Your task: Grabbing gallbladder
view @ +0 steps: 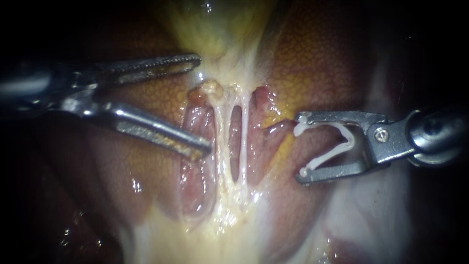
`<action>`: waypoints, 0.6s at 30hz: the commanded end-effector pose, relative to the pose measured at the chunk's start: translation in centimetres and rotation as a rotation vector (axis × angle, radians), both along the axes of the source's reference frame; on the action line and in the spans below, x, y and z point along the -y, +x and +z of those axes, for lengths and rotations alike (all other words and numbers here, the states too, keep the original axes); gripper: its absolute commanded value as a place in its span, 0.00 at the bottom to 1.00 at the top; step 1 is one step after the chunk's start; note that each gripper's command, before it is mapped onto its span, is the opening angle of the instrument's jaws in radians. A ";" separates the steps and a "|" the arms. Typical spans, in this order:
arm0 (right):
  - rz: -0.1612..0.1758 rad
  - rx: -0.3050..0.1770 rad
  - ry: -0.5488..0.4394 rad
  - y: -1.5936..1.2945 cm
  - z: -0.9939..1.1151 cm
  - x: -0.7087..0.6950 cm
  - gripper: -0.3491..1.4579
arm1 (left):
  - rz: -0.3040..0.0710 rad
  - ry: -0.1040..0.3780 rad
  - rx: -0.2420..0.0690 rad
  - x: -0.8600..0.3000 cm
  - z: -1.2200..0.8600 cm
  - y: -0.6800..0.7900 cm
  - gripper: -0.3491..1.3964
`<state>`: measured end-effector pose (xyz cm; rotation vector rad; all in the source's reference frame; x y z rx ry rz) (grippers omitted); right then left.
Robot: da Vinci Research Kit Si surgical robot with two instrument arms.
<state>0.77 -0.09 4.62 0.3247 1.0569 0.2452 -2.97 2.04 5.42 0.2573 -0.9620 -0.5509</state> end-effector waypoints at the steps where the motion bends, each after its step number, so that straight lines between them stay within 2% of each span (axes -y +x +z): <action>1: 0.000 0.000 0.000 0.00 0.00 0.00 0.52 | 0.000 0.007 -0.008 -0.02 0.03 0.01 0.65; 5: 0.000 0.000 0.000 0.01 0.00 0.00 0.52 | -0.013 0.038 -0.035 -0.08 0.17 0.06 0.58; 9: 0.000 0.000 0.000 0.01 0.01 0.00 0.52 | -0.023 0.067 -0.061 -0.09 0.30 0.10 0.53; 14: 0.000 0.000 0.000 0.02 0.01 0.00 0.52 | -0.038 0.088 -0.077 -0.09 0.40 0.15 0.48; 18: 0.000 0.000 0.000 0.02 0.01 0.00 0.52 | -0.046 0.103 -0.090 -0.11 0.44 0.17 0.39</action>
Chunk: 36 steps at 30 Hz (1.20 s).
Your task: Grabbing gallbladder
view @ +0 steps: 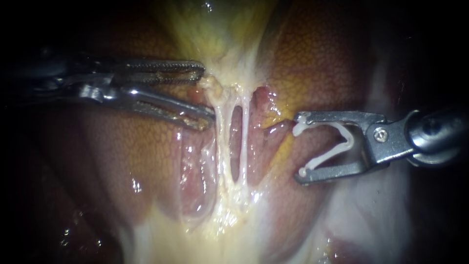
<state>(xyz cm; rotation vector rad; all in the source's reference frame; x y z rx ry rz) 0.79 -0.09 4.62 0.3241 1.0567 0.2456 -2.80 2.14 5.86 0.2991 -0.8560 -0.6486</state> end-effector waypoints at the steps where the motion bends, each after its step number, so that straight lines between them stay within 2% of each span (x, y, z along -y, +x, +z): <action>1: 0.000 0.000 0.000 0.00 0.00 0.00 0.52 | -0.004 0.006 0.000 0.00 0.00 0.00 0.35; 5: 0.000 0.000 0.000 0.00 0.00 0.00 0.52 | -0.021 0.024 -0.002 -0.01 0.00 0.01 0.15; 7: 0.000 0.000 0.000 0.00 0.00 0.00 0.52 | -0.034 0.036 -0.010 -0.01 -0.01 0.02 0.00; 12: 0.000 0.000 0.000 0.00 0.00 0.00 0.52 | -0.043 0.050 -0.030 -0.01 -0.01 0.05 0.00; 19: 0.000 0.000 0.000 0.00 0.00 0.00 0.52 | -0.040 0.059 -0.029 -0.06 -0.15 0.12 0.00; 25: 0.000 0.000 0.000 0.00 0.00 0.00 0.52 | -0.053 0.078 -0.033 -0.25 -0.49 0.18 0.00; 29: 0.000 0.000 0.000 0.00 0.00 0.00 0.52 | -0.084 0.077 -0.024 -0.40 -0.70 0.29 0.00; 32: 0.000 0.000 0.000 0.00 0.00 0.00 0.52 | -0.105 0.077 -0.017 -0.50 -0.80 0.39 0.00; 36: 0.000 0.000 0.000 0.00 0.00 0.00 0.52 | -0.124 0.086 -0.024 -0.55 -0.86 0.49 0.00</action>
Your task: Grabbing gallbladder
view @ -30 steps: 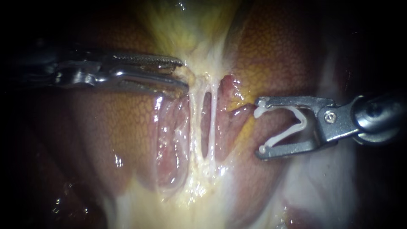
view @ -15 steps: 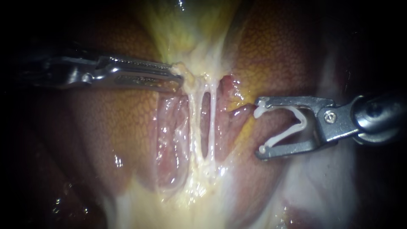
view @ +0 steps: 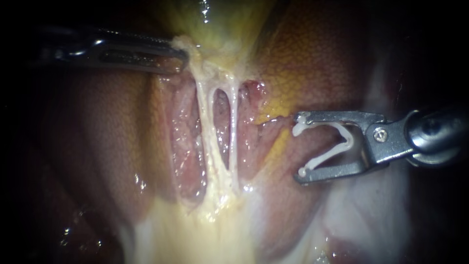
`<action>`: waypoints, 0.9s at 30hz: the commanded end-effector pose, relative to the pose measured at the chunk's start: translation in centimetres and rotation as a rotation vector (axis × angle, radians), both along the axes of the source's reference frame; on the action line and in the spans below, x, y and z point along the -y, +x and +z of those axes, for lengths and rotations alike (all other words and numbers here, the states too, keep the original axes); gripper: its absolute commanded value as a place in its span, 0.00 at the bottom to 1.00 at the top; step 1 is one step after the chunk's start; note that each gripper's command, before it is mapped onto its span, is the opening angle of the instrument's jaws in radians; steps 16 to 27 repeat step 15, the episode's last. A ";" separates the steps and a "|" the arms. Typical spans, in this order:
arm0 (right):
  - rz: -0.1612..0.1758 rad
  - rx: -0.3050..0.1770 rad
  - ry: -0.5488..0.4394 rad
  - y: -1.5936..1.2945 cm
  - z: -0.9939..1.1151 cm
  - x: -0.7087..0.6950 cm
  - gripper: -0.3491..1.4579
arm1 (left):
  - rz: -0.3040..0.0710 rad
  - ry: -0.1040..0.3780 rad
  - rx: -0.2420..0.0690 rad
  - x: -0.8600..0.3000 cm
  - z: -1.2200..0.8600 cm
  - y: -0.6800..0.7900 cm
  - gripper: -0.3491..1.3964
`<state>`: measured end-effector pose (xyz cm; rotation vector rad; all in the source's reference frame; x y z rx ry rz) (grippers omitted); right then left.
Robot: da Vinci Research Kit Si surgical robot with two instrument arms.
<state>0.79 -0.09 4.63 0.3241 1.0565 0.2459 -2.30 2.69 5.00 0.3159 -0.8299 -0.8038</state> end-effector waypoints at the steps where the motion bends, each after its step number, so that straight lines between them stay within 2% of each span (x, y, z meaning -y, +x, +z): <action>1: 0.000 0.000 0.000 0.00 0.00 0.00 0.52 | 0.001 -0.004 -0.002 0.00 0.00 0.02 0.00; 27: 0.000 0.000 0.000 0.00 0.01 -0.01 0.52 | -0.013 -0.004 -0.010 0.01 -0.01 0.04 0.00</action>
